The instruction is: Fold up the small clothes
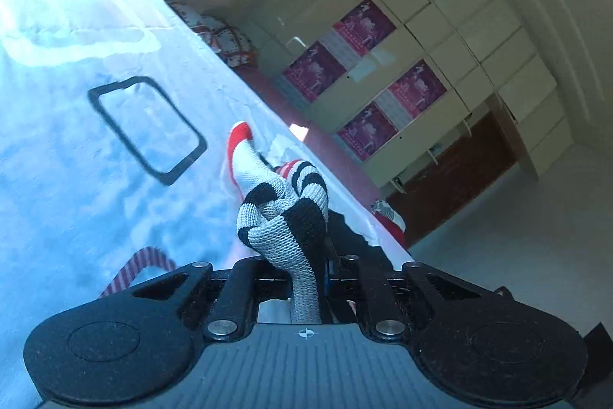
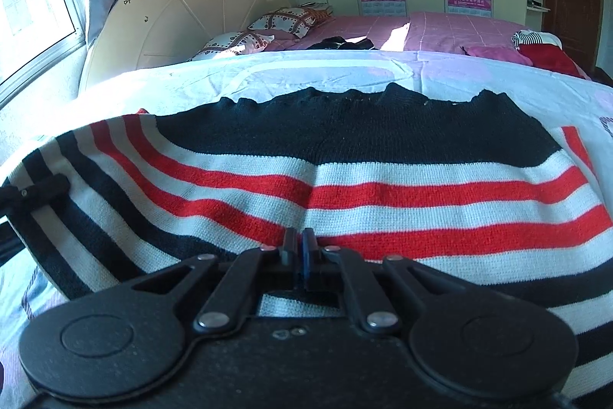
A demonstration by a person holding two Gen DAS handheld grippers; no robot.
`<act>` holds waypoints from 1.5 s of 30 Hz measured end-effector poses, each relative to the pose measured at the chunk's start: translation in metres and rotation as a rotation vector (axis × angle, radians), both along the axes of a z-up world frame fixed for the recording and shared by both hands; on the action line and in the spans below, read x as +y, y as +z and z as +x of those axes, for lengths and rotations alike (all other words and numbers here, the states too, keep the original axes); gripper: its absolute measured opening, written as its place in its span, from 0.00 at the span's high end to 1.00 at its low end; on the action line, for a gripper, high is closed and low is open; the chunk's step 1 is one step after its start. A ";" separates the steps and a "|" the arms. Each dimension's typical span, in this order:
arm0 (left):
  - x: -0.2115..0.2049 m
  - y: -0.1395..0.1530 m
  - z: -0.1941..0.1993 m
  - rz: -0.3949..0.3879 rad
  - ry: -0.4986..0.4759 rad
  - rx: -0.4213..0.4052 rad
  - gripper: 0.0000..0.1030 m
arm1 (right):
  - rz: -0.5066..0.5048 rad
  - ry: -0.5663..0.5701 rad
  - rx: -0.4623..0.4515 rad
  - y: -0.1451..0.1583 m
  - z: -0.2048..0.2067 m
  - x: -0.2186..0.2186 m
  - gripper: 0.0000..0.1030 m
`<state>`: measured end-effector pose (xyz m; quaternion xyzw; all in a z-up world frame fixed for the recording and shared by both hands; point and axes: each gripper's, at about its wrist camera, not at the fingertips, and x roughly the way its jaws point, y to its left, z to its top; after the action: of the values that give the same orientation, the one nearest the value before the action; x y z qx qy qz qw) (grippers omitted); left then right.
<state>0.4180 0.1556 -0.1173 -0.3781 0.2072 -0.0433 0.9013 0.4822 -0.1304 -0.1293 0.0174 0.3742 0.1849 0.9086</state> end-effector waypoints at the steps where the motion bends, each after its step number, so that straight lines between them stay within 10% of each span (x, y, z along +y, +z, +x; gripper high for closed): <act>1: -0.003 0.008 0.006 0.008 -0.019 -0.009 0.88 | 0.005 -0.005 0.001 0.000 0.000 0.000 0.96; 20: -0.154 0.089 0.048 0.181 -0.451 -0.085 0.88 | 0.362 -0.169 0.078 0.013 -0.017 -0.115 0.91; 26: -0.228 0.047 0.053 0.262 -0.621 0.052 0.87 | 0.568 -0.367 0.114 0.000 -0.044 -0.208 0.64; 31: -0.212 0.086 0.023 0.240 -0.653 -0.011 0.47 | 0.715 -0.367 0.105 -0.003 -0.051 -0.239 0.33; 33: -0.188 0.104 0.013 0.248 -0.637 -0.033 0.45 | 0.751 -0.339 0.103 -0.001 -0.042 -0.240 0.24; 43: -0.086 0.079 0.036 0.204 -0.354 0.136 0.44 | 0.635 -0.216 0.254 -0.003 -0.008 -0.197 0.29; 44: -0.084 0.070 0.041 0.163 -0.360 0.142 0.44 | 0.606 -0.221 0.249 -0.001 -0.006 -0.194 0.34; 45: -0.089 0.058 0.049 0.131 -0.350 0.159 0.41 | 0.568 -0.217 0.243 0.002 -0.005 -0.189 0.60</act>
<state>0.4665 0.0667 -0.0589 -0.2789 0.3426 -0.1557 0.8835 0.4768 -0.3193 -0.1272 0.3318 0.4094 0.1806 0.8305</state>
